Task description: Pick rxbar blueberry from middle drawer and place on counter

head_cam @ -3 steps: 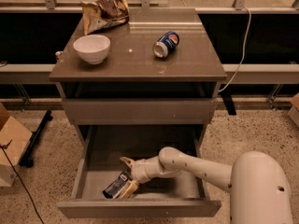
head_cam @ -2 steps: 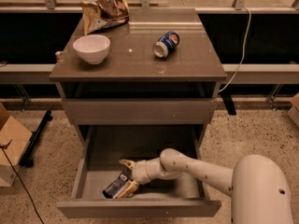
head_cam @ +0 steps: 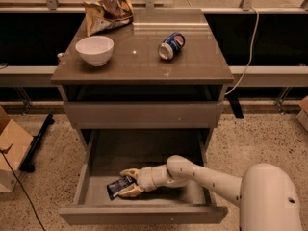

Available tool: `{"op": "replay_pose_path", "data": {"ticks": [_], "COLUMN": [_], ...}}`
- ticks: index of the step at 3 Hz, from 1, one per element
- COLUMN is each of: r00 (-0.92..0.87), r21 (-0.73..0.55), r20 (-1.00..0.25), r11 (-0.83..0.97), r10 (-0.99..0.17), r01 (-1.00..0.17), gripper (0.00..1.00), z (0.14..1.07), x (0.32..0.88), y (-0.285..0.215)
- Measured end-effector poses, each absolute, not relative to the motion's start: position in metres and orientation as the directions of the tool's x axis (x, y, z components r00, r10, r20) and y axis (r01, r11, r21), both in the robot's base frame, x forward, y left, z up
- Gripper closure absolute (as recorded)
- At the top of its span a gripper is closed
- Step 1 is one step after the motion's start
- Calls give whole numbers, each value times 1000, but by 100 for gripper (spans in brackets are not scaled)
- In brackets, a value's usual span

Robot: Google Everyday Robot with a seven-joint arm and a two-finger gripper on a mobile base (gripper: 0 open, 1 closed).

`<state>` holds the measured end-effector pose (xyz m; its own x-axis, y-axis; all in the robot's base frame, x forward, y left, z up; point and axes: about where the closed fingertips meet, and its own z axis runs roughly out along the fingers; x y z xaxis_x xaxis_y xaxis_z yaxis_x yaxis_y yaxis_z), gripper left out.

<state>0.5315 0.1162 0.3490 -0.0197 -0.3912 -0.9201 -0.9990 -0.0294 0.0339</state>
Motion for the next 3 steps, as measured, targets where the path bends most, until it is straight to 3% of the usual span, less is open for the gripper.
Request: {"op": "replay_pose_path", "data": {"ticks": [2,3], "r00": [-35,-43], "r21": [41,45], "r20": [-932,-937], "r11": [-11,0], "r10": [-360,-348], "r01": [-999,-999], "gripper": [100,100], "z": [389,439], "x": [536,536], "y": [103,85]}}
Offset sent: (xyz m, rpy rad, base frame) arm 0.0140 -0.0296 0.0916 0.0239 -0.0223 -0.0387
